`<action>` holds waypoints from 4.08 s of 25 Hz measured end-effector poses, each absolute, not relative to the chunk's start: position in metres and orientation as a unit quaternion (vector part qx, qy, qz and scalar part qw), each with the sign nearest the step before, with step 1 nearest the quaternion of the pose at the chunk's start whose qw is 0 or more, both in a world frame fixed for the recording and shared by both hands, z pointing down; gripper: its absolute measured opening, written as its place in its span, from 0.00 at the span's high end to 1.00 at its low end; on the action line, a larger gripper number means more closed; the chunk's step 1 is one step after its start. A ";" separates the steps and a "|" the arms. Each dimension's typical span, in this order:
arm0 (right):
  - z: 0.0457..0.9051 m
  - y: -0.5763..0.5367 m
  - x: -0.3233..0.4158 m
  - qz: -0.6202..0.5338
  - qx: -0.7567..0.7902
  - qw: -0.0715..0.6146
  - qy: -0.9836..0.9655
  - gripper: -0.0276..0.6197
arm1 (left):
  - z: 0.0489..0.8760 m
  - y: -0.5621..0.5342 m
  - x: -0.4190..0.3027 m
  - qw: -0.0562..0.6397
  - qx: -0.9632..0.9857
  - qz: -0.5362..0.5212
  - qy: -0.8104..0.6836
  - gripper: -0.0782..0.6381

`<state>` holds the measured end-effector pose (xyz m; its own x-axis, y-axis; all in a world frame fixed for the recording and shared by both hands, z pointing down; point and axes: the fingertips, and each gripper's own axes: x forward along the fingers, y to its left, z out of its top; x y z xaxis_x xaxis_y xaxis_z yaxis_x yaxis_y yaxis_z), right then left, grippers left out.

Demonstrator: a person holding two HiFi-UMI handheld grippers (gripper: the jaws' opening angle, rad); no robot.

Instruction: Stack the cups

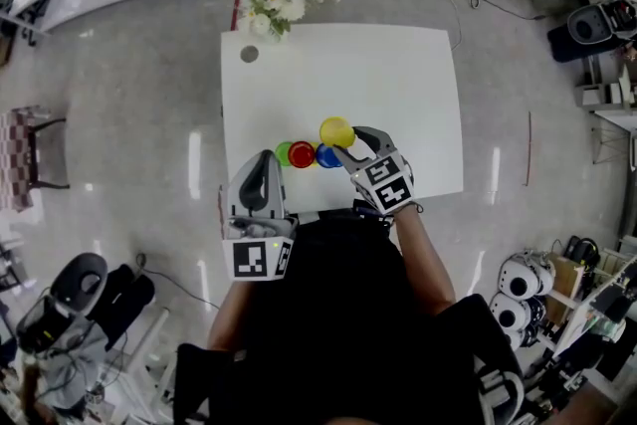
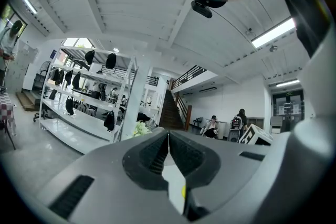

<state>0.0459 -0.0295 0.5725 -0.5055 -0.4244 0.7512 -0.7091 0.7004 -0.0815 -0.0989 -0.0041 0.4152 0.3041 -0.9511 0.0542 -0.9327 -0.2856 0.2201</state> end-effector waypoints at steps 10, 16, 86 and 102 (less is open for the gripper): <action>0.576 0.007 0.020 0.194 0.282 0.399 -0.850 0.60 | 0.413 0.004 -0.111 0.114 0.796 -0.053 -0.592 0.86; 0.586 0.021 0.011 0.194 0.256 0.420 -0.849 0.60 | 0.414 0.007 -0.114 0.105 0.797 -0.051 -0.593 0.86; 0.572 0.013 0.005 0.179 0.267 0.394 -0.861 0.54 | 0.412 0.008 -0.116 0.110 0.797 -0.050 -0.592 0.86; 0.515 -0.027 0.059 0.159 0.441 0.226 -0.854 0.90 | 0.413 0.005 -0.095 0.104 0.809 -0.045 -0.577 0.86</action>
<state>0.0586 -0.0269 0.5153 -0.5082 -0.6819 0.5260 -0.8253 0.5601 -0.0713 -0.0946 0.0048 0.4130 0.3297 -0.9429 0.0476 -0.9242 -0.3120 0.2205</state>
